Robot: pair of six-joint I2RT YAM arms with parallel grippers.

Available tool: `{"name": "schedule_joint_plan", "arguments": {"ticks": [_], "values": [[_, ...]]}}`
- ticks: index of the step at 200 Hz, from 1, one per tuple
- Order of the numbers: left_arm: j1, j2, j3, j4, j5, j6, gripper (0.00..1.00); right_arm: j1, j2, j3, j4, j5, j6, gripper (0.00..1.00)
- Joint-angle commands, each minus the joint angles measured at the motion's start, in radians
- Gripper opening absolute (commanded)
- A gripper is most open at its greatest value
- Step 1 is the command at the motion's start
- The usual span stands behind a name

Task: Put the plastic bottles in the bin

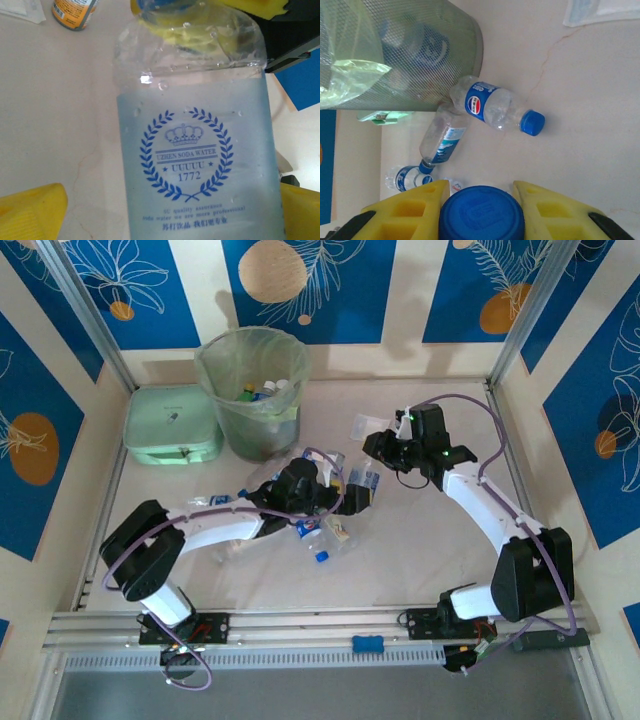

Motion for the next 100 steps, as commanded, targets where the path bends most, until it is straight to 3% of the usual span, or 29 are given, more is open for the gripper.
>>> {"name": "schedule_joint_plan", "arguments": {"ticks": [1,62,88,100], "values": [[-0.006,0.026,0.049,0.031,0.043,-0.004,0.95,0.010,-0.029,-0.039,0.059,-0.038,0.061,0.30],[-0.006,0.039,0.055,0.029,0.046,-0.004,0.62,0.018,-0.060,-0.090,0.120,-0.024,0.107,0.31],[-0.006,0.035,0.047,0.025,0.031,-0.004,0.45,0.023,-0.061,-0.091,0.133,-0.034,0.116,0.36],[-0.006,0.032,0.041,0.021,0.014,-0.006,0.43,0.025,-0.061,-0.091,0.143,-0.044,0.118,0.39]]}}
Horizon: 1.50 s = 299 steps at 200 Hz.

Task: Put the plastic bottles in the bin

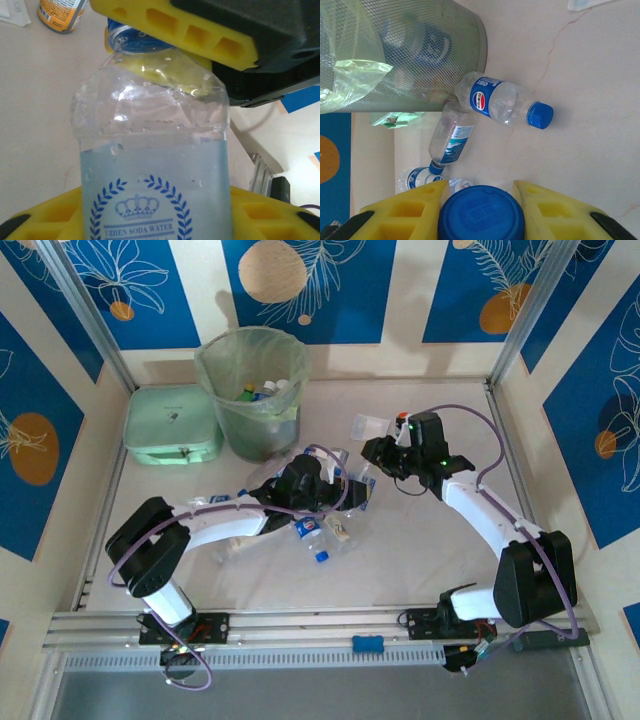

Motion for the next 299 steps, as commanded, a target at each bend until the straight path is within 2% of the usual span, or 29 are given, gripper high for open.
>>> {"name": "schedule_joint_plan", "arguments": {"ticks": [1,31,53,84,110,139,165,233,299], "values": [[-0.006,0.001,0.005,0.010,-0.010,0.011,0.43,0.011,-0.033,-0.006,0.048,-0.034,0.033,0.39],[-0.002,-0.017,-0.018,0.003,-0.053,0.007,0.43,0.006,-0.040,0.011,0.032,-0.052,0.031,0.70],[0.003,-0.042,-0.035,-0.017,-0.080,0.017,0.43,-0.015,-0.068,0.014,0.005,-0.028,0.023,0.80],[0.030,-0.116,-0.054,-0.070,-0.122,0.055,0.43,-0.064,-0.112,-0.002,-0.022,0.002,0.013,0.82],[0.075,-0.212,-0.031,-0.164,-0.160,0.141,0.43,-0.093,-0.125,-0.030,-0.032,0.010,0.016,0.82],[0.147,-0.307,0.076,-0.301,-0.179,0.272,0.42,-0.096,-0.117,-0.061,-0.009,-0.004,0.028,0.82],[0.226,-0.332,0.205,-0.385,-0.170,0.370,0.42,-0.082,-0.096,-0.079,0.017,-0.022,0.050,0.82],[0.403,-0.188,0.593,-0.597,-0.153,0.588,0.42,-0.035,-0.076,-0.090,0.019,-0.022,0.035,0.82],[0.539,0.101,1.019,-0.909,-0.191,0.739,0.42,-0.020,-0.101,-0.104,0.006,-0.025,0.014,0.83]]}}
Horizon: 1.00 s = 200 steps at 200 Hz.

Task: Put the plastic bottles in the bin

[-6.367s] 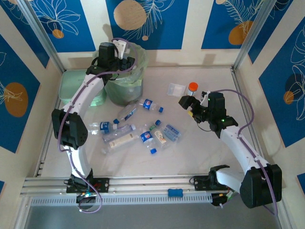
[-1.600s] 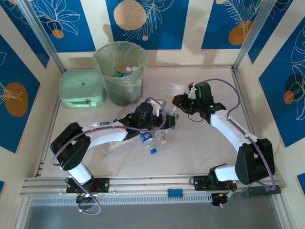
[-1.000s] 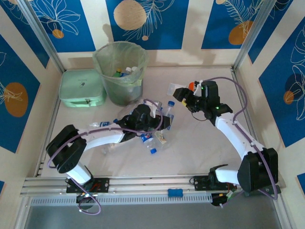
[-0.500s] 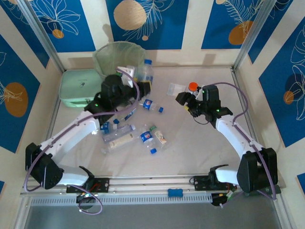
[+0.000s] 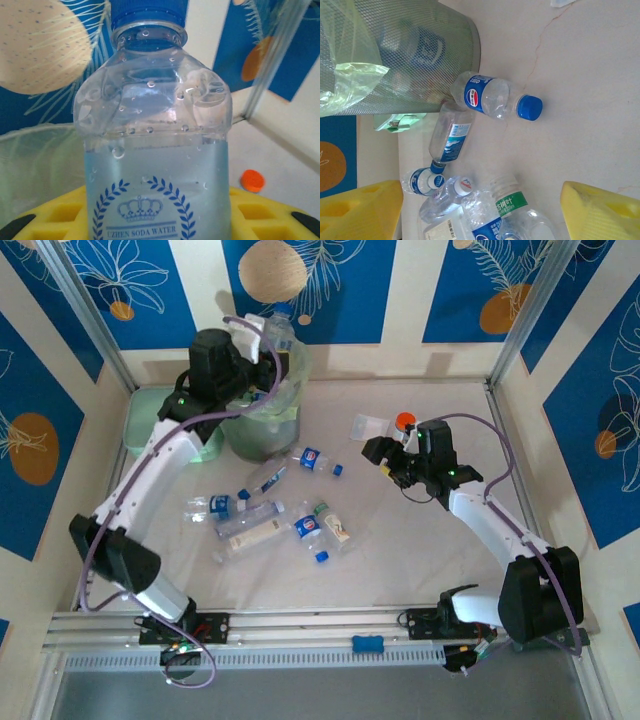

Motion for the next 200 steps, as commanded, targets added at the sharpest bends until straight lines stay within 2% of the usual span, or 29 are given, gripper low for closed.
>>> {"name": "schedule_joint_plan", "arguments": {"ticks": [1,72,118,135,147,159,179,200], "values": [[0.048,0.090,0.140,-0.175,-0.027,0.082,0.42,0.011,-0.023,-0.020,-0.005,-0.017,-0.023,0.83],[0.116,0.365,0.439,-0.410,-0.064,0.113,0.42,0.011,-0.067,-0.019,-0.045,-0.010,-0.057,0.87],[0.128,0.409,0.499,-0.456,-0.066,0.106,0.45,0.011,-0.075,-0.011,-0.052,-0.014,-0.067,0.88],[0.130,0.401,0.500,-0.458,-0.070,0.100,0.56,0.010,-0.074,-0.010,-0.052,-0.016,-0.068,0.88],[0.130,0.391,0.499,-0.456,-0.074,0.093,0.74,0.013,-0.073,-0.009,-0.055,-0.017,-0.069,0.91],[0.130,0.379,0.500,-0.452,-0.076,0.085,0.86,0.017,-0.073,-0.007,-0.056,-0.018,-0.072,0.94],[0.130,0.347,0.499,-0.443,-0.064,0.063,0.96,0.026,-0.070,0.004,-0.068,-0.006,-0.082,1.00],[0.129,0.299,0.492,-0.434,-0.024,0.025,1.00,0.048,-0.059,0.020,-0.086,0.014,-0.101,0.99]]}}
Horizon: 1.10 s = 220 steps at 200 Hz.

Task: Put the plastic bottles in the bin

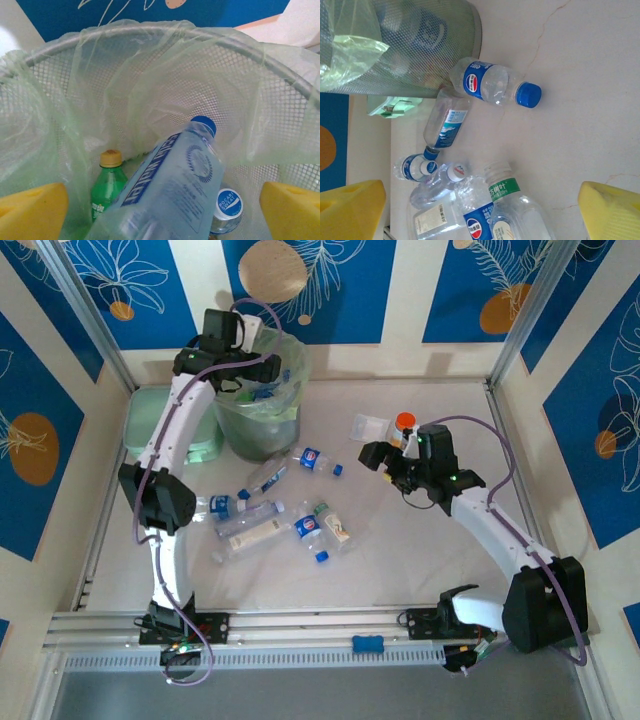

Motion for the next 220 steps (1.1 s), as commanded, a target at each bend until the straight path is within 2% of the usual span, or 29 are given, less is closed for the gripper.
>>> {"name": "schedule_joint_plan", "arguments": {"ticks": [1,20,44,109,123,139,166,187,220], "values": [[0.009,-0.102,0.025,0.007,0.041,-0.045,1.00,0.026,-0.008,0.038,-0.040,0.011,-0.035,0.99],[0.007,-0.164,-0.029,0.037,0.109,-0.095,1.00,0.054,0.019,0.064,-0.064,0.025,-0.058,0.99],[-0.004,-0.279,-0.183,0.115,0.191,-0.158,1.00,0.098,0.070,0.112,-0.115,0.037,-0.103,0.99],[-0.020,-0.742,-0.932,0.541,0.299,-0.382,1.00,0.218,0.210,0.244,-0.297,0.043,-0.289,0.99],[-0.020,-0.822,-1.061,0.597,0.317,-0.432,1.00,0.242,0.239,0.267,-0.344,0.043,-0.327,1.00],[-0.023,-0.897,-1.185,0.633,0.322,-0.492,1.00,0.271,0.272,0.288,-0.390,0.044,-0.367,0.96],[-0.036,-0.996,-1.393,0.742,0.322,-0.628,1.00,0.331,0.321,0.316,-0.466,0.107,-0.422,0.88],[-0.053,-1.027,-1.533,0.844,0.315,-0.718,1.00,0.365,0.362,0.329,-0.513,0.163,-0.450,0.87],[-0.104,-1.002,-1.606,0.871,0.283,-0.759,1.00,0.410,0.446,0.365,-0.580,0.221,-0.499,0.83]]}}
